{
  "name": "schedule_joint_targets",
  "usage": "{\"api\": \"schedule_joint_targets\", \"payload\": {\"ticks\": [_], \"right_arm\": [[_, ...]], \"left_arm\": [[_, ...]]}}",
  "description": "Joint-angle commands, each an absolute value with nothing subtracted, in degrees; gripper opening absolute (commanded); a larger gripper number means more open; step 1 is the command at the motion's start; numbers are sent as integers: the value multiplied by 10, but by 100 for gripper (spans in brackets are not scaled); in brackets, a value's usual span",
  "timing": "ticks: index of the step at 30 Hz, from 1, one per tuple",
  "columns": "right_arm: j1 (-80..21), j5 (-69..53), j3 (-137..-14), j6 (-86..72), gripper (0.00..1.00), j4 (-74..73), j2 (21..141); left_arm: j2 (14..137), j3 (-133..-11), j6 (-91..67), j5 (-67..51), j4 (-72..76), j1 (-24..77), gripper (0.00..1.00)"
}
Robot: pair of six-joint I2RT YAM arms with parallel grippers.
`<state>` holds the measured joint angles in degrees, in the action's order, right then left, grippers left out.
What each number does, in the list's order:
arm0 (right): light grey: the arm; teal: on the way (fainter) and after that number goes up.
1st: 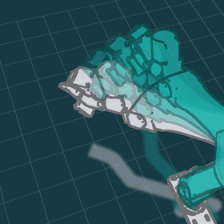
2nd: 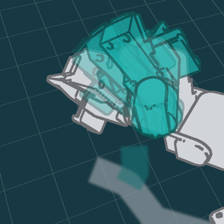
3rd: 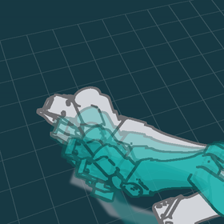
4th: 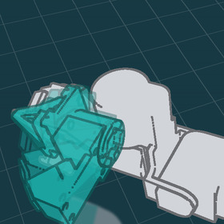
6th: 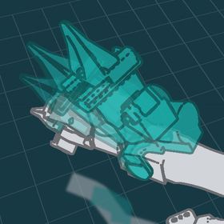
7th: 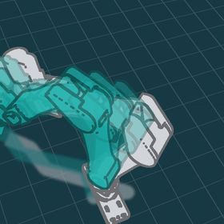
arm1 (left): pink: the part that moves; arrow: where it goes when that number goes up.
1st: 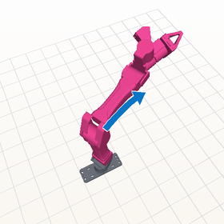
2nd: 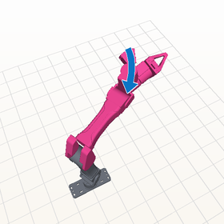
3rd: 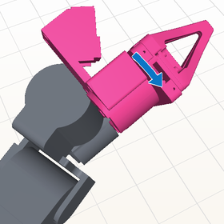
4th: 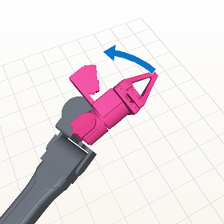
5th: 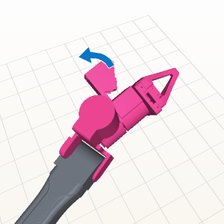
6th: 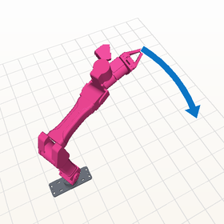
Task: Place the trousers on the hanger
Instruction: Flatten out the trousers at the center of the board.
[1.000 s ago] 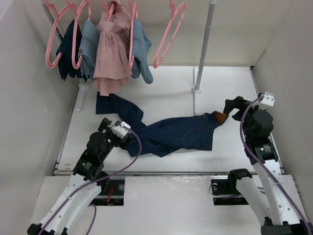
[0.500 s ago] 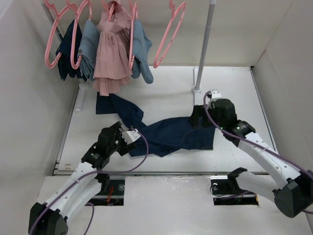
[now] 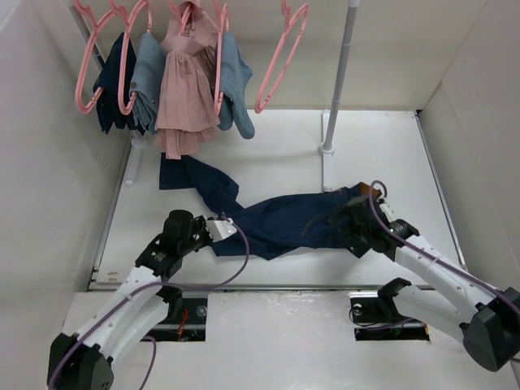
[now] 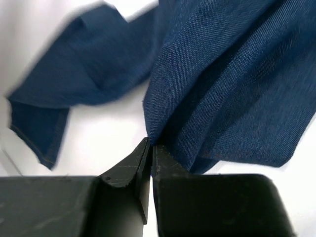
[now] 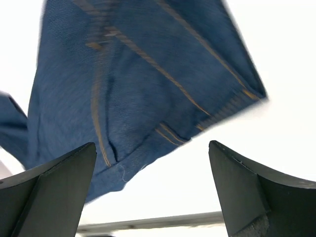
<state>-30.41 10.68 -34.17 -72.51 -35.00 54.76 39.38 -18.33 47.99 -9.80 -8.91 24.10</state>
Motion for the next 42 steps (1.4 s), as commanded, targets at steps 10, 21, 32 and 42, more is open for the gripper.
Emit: {"api": "schedule_joint_targets", "payload": {"ticks": [10,21,32,42], "right_arm": [[-322,88,-250,-965,100,-286,615],[-311,165,-290,-864,0,-210,666],[-375,290,-715,-454,0,-201,744],[-141,322,-618,-472,0,-271,555]], "left_arm": [[352,-226,452,-174,-113,240,0],[359,-279,337,-65,-85,240,0],[294,-431,329,173,60,214,0],[368,-593,381,-465,-281,214,75]]}}
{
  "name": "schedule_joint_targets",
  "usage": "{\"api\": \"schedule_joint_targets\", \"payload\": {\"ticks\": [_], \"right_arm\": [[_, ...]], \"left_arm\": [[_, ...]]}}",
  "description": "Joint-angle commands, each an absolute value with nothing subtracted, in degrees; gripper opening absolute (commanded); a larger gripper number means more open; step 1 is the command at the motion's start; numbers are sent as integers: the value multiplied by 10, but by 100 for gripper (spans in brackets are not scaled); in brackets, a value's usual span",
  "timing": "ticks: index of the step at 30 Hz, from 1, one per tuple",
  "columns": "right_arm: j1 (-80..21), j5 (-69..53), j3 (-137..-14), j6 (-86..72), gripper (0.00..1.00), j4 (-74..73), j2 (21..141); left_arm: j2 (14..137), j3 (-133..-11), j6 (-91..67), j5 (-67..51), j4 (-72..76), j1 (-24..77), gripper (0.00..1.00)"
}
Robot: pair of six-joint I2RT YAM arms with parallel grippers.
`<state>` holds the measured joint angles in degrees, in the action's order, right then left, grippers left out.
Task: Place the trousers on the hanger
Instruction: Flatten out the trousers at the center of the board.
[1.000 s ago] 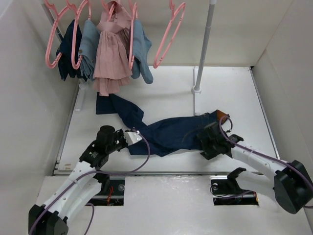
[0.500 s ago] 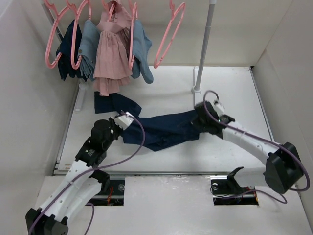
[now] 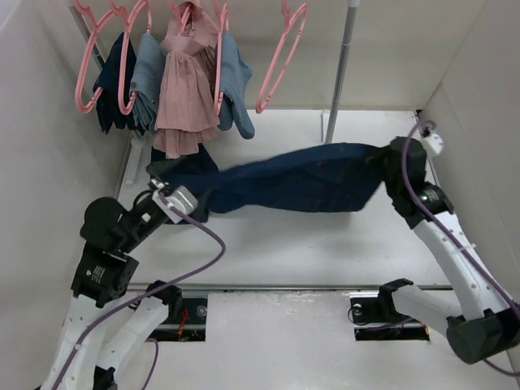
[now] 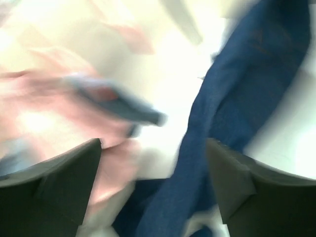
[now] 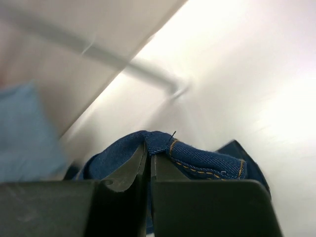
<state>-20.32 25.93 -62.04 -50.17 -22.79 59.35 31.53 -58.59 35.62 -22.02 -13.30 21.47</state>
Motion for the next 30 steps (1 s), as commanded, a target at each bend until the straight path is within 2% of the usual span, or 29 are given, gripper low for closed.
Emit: {"api": "schedule_joint_targets", "payload": {"ticks": [1,4,6,7,12,20,23,26,29,30], "right_arm": [[-88,328,-618,-454,0,-272,541],[-20,349,-635,-366,0,-272,500],[-19,354,-642,-341,0,-277,495],[-19,343,-649,-333,0,-277,495],[-19,244,-621,-333,0,-246,509],[-14,200,-605,-340,0,-236,514],[-14,210,-605,-340,0,-242,514],[-14,216,-591,-340,0,-242,514],[-14,222,-585,-335,0,-242,520],[-8,222,-585,-335,0,-242,528]], "left_arm": [[381,-593,381,-479,-325,214,88],[429,-572,391,-416,-338,214,89],[441,-542,383,-334,-308,219,89],[448,-525,398,-265,-295,219,88],[502,-396,455,-144,-233,254,84],[548,-276,530,-82,-155,289,82],[543,-276,623,-116,-235,289,83],[543,-256,671,-149,-291,289,92],[568,-228,658,-111,-271,296,93],[584,-233,657,-111,-265,296,89]]}}
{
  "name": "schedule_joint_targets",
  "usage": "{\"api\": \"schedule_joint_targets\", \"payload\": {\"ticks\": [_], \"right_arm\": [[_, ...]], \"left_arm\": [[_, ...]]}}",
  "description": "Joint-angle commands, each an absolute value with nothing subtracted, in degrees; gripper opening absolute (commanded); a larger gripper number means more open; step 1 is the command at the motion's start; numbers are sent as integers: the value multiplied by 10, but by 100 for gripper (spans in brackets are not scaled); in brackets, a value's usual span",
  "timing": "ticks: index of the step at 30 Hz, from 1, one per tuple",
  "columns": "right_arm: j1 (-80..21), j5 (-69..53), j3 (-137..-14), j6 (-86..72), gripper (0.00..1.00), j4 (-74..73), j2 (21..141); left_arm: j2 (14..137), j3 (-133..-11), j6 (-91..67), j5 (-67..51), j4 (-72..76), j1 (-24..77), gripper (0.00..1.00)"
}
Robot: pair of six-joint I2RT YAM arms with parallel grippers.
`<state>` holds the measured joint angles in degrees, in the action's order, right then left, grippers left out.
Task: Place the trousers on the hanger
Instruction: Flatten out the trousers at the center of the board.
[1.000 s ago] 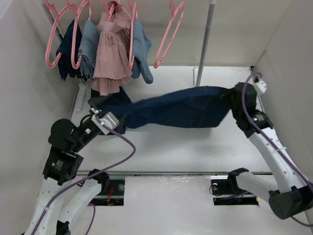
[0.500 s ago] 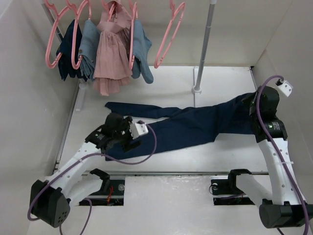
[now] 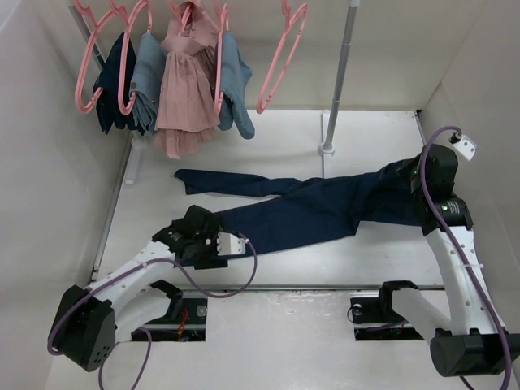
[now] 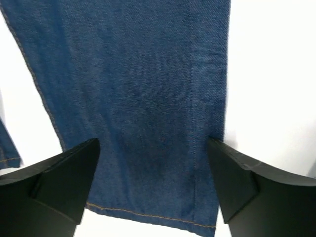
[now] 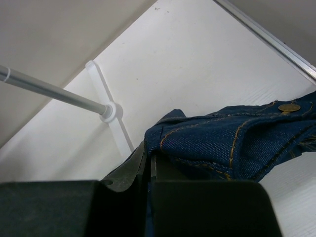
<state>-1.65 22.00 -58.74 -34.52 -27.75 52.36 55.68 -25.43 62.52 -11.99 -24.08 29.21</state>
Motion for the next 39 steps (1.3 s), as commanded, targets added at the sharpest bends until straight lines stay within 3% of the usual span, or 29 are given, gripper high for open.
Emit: {"api": "schedule_joint_targets", "payload": {"ticks": [1,3,6,7,8,9,12,15,21,26,28,30,31,32,33,34,37,39], "right_arm": [[-8,222,-585,-324,0,-242,538],[4,215,-591,-309,0,-229,547],[10,208,-616,-280,0,-235,554],[10,208,-623,-275,0,-250,559],[10,217,-629,-268,0,-260,559],[10,232,-635,-268,0,-273,553],[15,259,-642,-268,0,-332,524],[15,252,-603,-322,0,-386,473],[15,170,-514,-503,0,-475,365],[15,216,-475,-611,2,-569,297],[15,221,-458,-655,18,-600,261],[15,234,-453,-680,56,-626,244],[15,240,-453,-698,91,-648,239],[15,248,-462,-709,100,-655,239],[15,271,-468,-719,100,-663,247],[15,283,-484,-719,100,-663,254],[15,335,-537,-683,100,-662,310],[15,342,-560,-623,100,-628,333]], "left_arm": [[584,-233,644,-83,-252,289,85],[591,-211,644,-53,-219,283,77],[570,-174,686,3,-199,262,51],[555,-166,698,14,-199,255,40],[546,-159,706,32,-213,238,10],[535,-154,706,40,-237,226,0],[462,-152,710,62,-258,155,0],[372,-191,723,27,-373,94,0],[312,-235,729,48,-496,74,0],[307,-241,703,90,-487,74,0],[326,-247,696,91,-487,74,0],[338,-247,682,91,-487,74,0],[338,-247,672,96,-487,74,2],[346,-240,667,96,-487,74,8],[346,-240,662,96,-479,74,16],[346,-240,656,96,-464,74,37],[315,-263,605,74,-429,74,73],[302,-287,577,44,-411,74,75]]}}
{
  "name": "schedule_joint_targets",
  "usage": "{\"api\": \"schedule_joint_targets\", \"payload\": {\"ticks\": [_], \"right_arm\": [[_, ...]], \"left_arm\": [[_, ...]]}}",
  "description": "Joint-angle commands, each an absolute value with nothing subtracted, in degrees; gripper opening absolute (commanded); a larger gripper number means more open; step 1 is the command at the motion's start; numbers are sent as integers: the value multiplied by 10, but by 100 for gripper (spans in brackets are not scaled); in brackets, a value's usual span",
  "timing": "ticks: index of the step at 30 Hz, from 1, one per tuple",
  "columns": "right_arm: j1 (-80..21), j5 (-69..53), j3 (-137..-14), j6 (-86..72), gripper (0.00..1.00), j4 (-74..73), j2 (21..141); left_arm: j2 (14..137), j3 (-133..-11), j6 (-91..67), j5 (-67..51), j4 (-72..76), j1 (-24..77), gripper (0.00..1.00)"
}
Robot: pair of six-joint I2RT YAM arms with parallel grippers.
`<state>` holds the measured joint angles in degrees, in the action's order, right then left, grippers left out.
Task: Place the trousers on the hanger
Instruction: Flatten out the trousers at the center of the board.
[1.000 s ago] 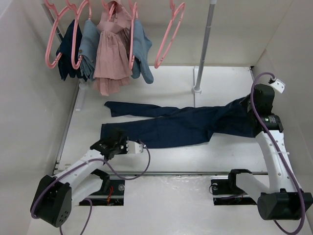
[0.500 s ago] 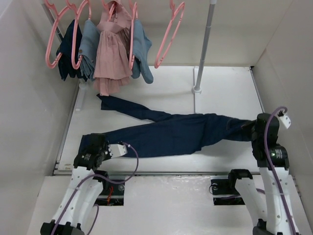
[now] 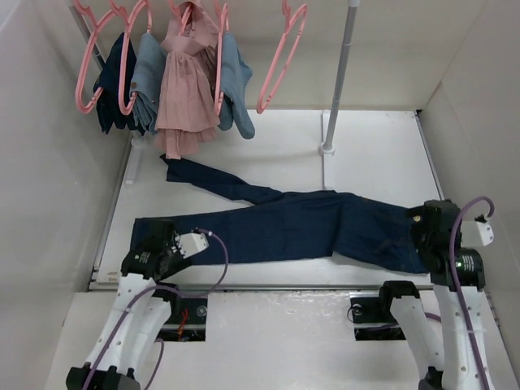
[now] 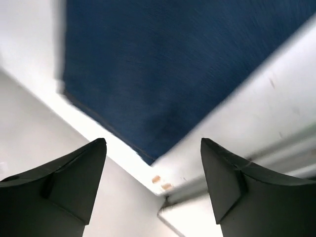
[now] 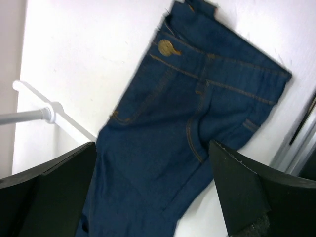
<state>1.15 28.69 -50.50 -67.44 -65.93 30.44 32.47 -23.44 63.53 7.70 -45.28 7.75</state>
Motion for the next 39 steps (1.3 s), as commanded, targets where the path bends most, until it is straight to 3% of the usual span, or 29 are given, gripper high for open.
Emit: {"api": "schedule_joint_targets", "payload": {"ticks": [1,8,10,11,15,20,32,34,36,37,39], "right_arm": [[15,349,-569,-594,100,-611,344],[15,302,-578,-324,100,-404,467],[20,296,-598,-284,100,-387,552],[30,278,-607,-272,100,-381,582],[96,157,-645,-215,100,-351,703],[111,94,-698,-142,100,-377,846],[123,50,-702,-130,100,-425,997],[123,50,-688,-130,100,-413,997],[123,56,-680,-130,100,-408,1002],[123,56,-680,-130,100,-401,1002],[123,51,-689,-124,94,-401,1015]], "left_arm": [[295,-300,557,7,-400,74,75],[358,-352,505,-144,-269,74,78],[427,-358,548,-160,-233,81,87],[451,-358,548,-146,-208,89,93],[589,-358,557,-68,-61,141,100],[758,-428,549,-58,29,153,100],[931,-493,632,-111,72,187,98],[939,-487,652,-116,39,187,89],[946,-487,657,-130,12,193,65],[946,-501,639,-130,4,193,34],[946,-520,606,-121,-8,193,0]]}}
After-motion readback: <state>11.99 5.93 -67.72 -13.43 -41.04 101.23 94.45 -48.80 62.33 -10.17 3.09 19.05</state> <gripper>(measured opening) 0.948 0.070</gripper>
